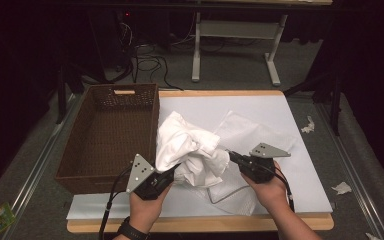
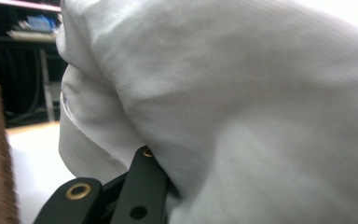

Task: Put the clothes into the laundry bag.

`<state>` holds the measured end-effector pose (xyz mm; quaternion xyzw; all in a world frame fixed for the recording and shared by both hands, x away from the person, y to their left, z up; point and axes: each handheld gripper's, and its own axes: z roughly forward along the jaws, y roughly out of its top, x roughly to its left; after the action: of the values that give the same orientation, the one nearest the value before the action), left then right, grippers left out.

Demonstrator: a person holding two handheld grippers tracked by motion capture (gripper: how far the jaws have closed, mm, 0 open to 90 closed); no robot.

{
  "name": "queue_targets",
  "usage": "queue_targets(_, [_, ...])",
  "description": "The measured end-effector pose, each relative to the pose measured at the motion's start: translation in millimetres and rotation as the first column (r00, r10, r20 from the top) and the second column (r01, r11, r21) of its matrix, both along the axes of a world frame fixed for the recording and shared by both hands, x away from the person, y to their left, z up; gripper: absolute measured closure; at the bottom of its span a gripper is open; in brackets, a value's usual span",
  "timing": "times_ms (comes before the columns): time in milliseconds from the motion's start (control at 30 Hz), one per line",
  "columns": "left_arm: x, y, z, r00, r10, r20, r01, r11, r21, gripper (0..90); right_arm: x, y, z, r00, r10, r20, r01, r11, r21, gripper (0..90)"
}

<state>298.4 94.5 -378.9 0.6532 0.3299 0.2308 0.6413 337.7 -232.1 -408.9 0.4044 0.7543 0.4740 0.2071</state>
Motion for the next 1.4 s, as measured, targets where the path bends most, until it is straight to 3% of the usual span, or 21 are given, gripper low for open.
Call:
queue_targets(167, [-2.4, 11.6, 13.6, 0.9987, 0.033, 0.039, -0.032, 0.9991, -0.029, 75.3, 13.7, 13.5, 23.8, 0.9970, -0.014, 0.076, 0.012, 1.000, 0.029, 89.0])
queue_targets(300, [-3.5, 13.1, 15.0, 0.9983, 0.040, 0.044, -0.038, 0.9987, -0.034, 75.2, 18.0, 14.6, 41.6, 0.9910, -0.040, 0.128, 0.031, 0.997, 0.070, 89.0])
queue_targets(367, [-3.8, 11.0, 13.3, 0.9985, 0.036, 0.041, -0.035, 0.9991, -0.024, 75.2, 18.8, 13.0, 42.4, 0.9897, -0.048, 0.135, 0.037, 0.996, 0.085, 89.0])
queue_targets(433, [-4.2, 7.3, 9.1, 0.9992, 0.026, 0.030, -0.025, 0.9996, -0.015, 75.2, 18.8, 11.6, 35.3, 0.9901, -0.055, 0.129, 0.045, 0.996, 0.078, 89.0])
queue_targets(667, [-2.9, -11.0, -15.3, 0.9994, -0.011, -0.033, 0.012, 0.9992, 0.039, 75.2, 15.0, 4.6, 2.8, 0.9973, -0.057, 0.045, 0.055, 0.997, 0.063, 89.0])
queue_targets(767, [-2.0, -16.9, -26.5, 0.9974, -0.021, -0.069, 0.025, 0.9981, 0.056, 75.1, 12.0, 2.4, 1.0, 0.9983, -0.049, 0.032, 0.048, 0.998, 0.044, 89.0])
queue_targets(933, [-2.6, -23.6, -39.8, 0.9954, -0.039, -0.087, 0.048, 0.9939, 0.099, 75.1, 4.2, -4.8, -1.3, 0.9993, -0.027, 0.025, 0.027, 1.000, 0.006, 88.9])
queue_targets(1133, [-1.5, -36.0, -64.0, 0.9833, -0.100, -0.152, 0.126, 0.9776, 0.169, 74.8, -1.0, -12.5, -9.6, 0.9994, -0.036, 0.003, 0.035, 0.999, 0.033, 89.0])
queue_targets(1400, [1.2, -50.4, -78.1, 0.9695, -0.139, -0.202, 0.183, 0.9590, 0.217, 74.5, -1.4, -16.1, -10.7, 0.9993, -0.036, -0.011, 0.036, 0.998, 0.060, 88.9])
